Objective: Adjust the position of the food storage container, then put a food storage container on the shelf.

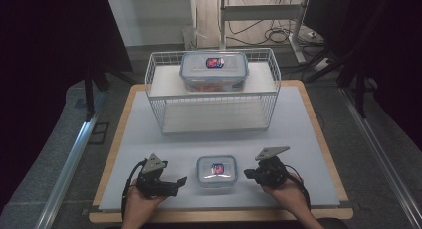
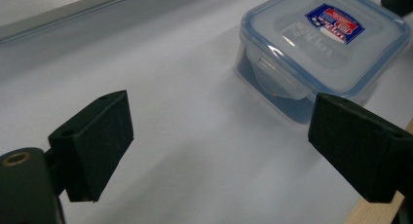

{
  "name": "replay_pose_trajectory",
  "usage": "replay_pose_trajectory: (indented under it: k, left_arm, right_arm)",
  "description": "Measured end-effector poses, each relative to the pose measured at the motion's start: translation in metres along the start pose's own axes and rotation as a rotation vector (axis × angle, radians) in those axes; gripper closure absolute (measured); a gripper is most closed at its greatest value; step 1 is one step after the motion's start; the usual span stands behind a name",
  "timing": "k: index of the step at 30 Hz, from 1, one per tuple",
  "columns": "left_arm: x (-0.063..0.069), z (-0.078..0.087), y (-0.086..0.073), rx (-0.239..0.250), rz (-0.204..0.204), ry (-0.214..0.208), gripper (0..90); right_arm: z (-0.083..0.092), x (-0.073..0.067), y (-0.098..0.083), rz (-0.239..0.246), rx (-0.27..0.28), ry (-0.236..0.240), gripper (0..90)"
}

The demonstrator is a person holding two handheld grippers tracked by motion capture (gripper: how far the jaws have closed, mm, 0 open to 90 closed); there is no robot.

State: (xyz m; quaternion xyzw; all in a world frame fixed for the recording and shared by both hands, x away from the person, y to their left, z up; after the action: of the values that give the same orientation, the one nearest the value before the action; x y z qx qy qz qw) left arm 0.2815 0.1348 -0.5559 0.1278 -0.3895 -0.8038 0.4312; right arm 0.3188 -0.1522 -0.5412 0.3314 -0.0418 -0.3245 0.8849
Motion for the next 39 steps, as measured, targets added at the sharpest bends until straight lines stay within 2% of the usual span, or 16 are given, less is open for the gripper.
replay_pose_trajectory:
  k: [3, 7, 10, 12, 15, 18, 23, 31, 36, 39]
  left_arm:
    - [0.000, 0.000, -0.001, -0.009, -0.013, 0.008, 9.5]
    - [-0.002, 0.001, -0.002, -0.003, -0.006, 0.006, 9.4]
    - [-0.003, 0.002, -0.002, 0.003, 0.001, -0.002, 9.0]
    - [-0.004, 0.000, -0.004, -0.008, 0.005, -0.009, 7.6]
    - [-0.004, -0.004, -0.008, -0.043, -0.008, -0.004, 5.9]
    - [-0.003, -0.006, -0.008, -0.053, -0.017, -0.006, 5.2]
    - [-0.004, -0.006, -0.009, -0.051, -0.015, -0.004, 4.8]
    - [-0.007, -0.006, -0.009, -0.050, 0.003, 0.000, 5.2]
    - [-0.006, -0.006, -0.007, -0.045, 0.027, -0.016, 5.8]
    - [-0.004, -0.006, -0.004, -0.036, 0.048, -0.043, 5.7]
  right_arm:
    - [0.003, 0.008, 0.005, 0.016, -0.004, -0.030, 76.5]
    - [0.004, 0.012, 0.006, 0.028, 0.034, -0.059, 50.5]
    - [0.002, 0.014, 0.001, 0.034, 0.029, -0.070, 36.5]
    - [0.002, 0.016, -0.002, 0.033, 0.038, -0.073, 30.0]
    - [0.000, 0.017, -0.005, 0.032, 0.063, -0.043, 20.9]
    - [-0.001, 0.017, -0.009, 0.036, 0.060, -0.039, 13.3]
    - [-0.005, 0.018, -0.012, 0.038, 0.048, -0.043, 9.2]
    - [-0.005, 0.018, -0.015, 0.053, 0.039, -0.051, 8.4]
    - [-0.002, 0.019, -0.015, 0.051, 0.047, -0.049, 8.1]
    - [0.001, 0.018, -0.012, 0.038, 0.060, -0.039, 7.3]
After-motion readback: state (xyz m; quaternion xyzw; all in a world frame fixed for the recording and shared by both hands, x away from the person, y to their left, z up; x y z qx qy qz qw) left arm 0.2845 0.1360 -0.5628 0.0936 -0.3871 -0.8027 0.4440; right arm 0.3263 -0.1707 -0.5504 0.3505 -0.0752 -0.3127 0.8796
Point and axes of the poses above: each handheld gripper's, and its own axes: z roughly backward along the jaws, y roughly out of its top, x roughly to its right, the point moved 7 cm from there along -z, roughly forward along the jaws, and after that the axes turned 3 degrees about -x, right-handed, at the moved point
